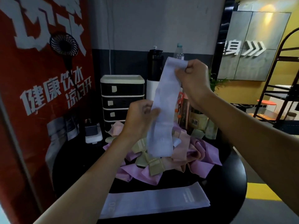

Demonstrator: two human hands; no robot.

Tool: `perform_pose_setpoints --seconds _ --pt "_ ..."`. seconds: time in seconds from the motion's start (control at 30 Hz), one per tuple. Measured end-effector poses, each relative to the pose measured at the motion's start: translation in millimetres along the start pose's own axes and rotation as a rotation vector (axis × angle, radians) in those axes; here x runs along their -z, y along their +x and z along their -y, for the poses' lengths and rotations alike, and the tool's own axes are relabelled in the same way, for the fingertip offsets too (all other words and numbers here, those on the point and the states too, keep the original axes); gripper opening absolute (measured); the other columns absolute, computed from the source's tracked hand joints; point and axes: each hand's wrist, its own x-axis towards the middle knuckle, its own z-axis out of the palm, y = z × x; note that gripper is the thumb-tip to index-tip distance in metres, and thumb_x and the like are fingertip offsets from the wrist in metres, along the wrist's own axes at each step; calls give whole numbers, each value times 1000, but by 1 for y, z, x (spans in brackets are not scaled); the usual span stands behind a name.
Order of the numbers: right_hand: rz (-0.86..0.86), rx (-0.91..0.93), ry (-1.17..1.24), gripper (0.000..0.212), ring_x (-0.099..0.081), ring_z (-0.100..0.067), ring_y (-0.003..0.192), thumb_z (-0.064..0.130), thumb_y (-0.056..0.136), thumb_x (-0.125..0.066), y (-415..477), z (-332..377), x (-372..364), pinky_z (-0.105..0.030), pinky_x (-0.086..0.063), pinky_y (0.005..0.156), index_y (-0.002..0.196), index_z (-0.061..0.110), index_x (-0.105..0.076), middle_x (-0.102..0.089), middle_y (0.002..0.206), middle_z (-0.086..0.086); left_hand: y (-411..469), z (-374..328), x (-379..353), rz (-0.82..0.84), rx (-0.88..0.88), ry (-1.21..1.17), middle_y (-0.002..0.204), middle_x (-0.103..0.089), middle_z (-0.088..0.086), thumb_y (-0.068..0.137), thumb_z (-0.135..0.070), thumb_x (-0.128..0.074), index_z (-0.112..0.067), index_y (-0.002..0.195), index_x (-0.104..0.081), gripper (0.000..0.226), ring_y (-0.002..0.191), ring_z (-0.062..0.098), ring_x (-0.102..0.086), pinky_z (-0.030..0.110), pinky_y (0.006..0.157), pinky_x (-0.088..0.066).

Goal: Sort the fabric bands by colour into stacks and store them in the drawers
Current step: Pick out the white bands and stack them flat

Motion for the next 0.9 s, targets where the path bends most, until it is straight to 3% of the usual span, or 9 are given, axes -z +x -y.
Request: perform_pose_setpoints --seconds 0.23,0.3,0.4,0.47,0.53,0.6,0.67,0.77,0.9 --pt "88 -108 -187 30 -64 -27 59 23 69 -58 -5 -31 9 -45 -53 49 82 -3 -63 -64 77 -23 -6 -4 13 -20 61 28 80 -73 7 92 -9 -68 -13 82 -71 11 68 6 -64 18 60 -48" --pt "122 -143 -207 23 -62 -16 54 22 72 -61 -8 -41 12 -29 -48 44 78 0 -61 -62 71 -16 -7 -6 16 -28 78 16 76 -72 2 91 -11 -70 -13 83 -71 8 66 4 -63 16 60 -48" --pt "245 -291 -191 58 -72 -23 68 24 73 -72 -8 -60 16 -39 -60 53 123 -2 -57 -68 105 -14 -5 -10 20 -47 111 -20 72 -70 2 89 -12 -72 -13 82 -70 7 65 6 -61 16 61 -48" --pt "365 -397 -152 99 -72 -33 74 27 73 -79 -13 -66 19 -46 -61 57 153 19 -22 -60 127 -10 -6 -14 20 -44 108 -12 72 -70 2 89 -10 -72 -13 81 -70 9 66 5 -61 15 61 -48" --pt "454 -334 -264 109 -68 -26 75 29 78 -80 -19 -66 21 -25 -58 54 155 31 -3 -51 131 -13 -6 -17 19 -52 115 5 74 -70 7 89 -10 -72 -11 83 -70 6 67 6 -61 14 61 -47" --pt "467 -168 -579 104 -61 -13 79 35 81 -77 -26 -58 22 -11 -47 55 155 21 -6 -30 149 -17 -5 -17 20 -85 131 -1 78 -72 10 88 -12 -73 -10 83 -71 6 69 8 -62 18 65 -49" --pt "425 -95 -548 74 -63 -18 91 36 81 -76 -30 -55 19 -27 -51 69 141 17 -39 -34 149 -14 -4 -16 21 -110 138 -19 78 -73 10 87 -12 -74 -11 81 -72 6 70 11 -64 23 69 -52" --pt "537 -76 -279 31 -66 -23 87 34 79 -78 -42 -49 10 -40 -50 84 95 17 -58 -62 81 -1 -3 -15 23 -137 138 -3 78 -74 11 86 -12 -75 -11 81 -72 6 71 12 -67 24 70 -55" --pt "727 132 -132 34 -58 -3 85 26 74 -83 -62 -36 1 -10 -44 69 100 22 -61 -62 94 3 -2 -14 25 -178 151 -24 75 -73 12 85 -13 -76 -13 76 -71 10 72 21 -69 41 74 -58"
